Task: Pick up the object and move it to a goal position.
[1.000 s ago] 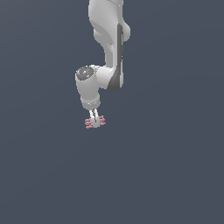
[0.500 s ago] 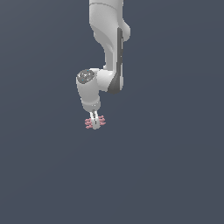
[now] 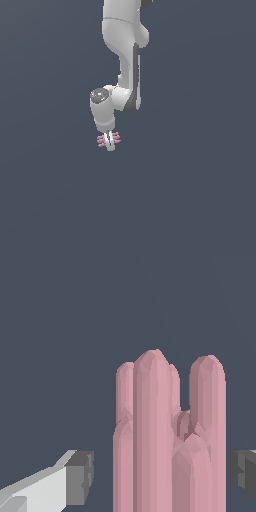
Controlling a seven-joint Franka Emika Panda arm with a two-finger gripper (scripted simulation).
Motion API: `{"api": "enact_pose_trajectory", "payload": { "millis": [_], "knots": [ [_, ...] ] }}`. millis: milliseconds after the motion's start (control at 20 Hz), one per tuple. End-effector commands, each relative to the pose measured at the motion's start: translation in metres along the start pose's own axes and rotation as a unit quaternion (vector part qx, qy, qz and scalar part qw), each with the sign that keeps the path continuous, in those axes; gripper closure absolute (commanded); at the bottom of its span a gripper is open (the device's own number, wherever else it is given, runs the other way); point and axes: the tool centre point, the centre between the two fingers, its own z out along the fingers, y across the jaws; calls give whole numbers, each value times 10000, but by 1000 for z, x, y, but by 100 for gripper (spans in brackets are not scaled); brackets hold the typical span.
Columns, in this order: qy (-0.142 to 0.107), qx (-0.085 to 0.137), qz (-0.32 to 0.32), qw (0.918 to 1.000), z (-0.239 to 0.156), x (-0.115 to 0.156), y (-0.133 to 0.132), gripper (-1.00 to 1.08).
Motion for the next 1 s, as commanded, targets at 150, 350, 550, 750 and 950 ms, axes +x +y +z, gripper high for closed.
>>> {"api": "enact_pose_trajectory", "payload": {
  "millis": [150, 350, 550, 750, 950],
  "knots": [
    [2, 6, 0, 10000, 1, 0, -1, 108],
    [2, 6, 0, 10000, 1, 0, -1, 108],
    [3, 14, 0, 10000, 0, 0, -1, 108],
    [5, 13, 0, 10000, -3, 3, -6, 108],
    [8, 10, 0, 10000, -12, 8, -16, 108]
  ]
}}
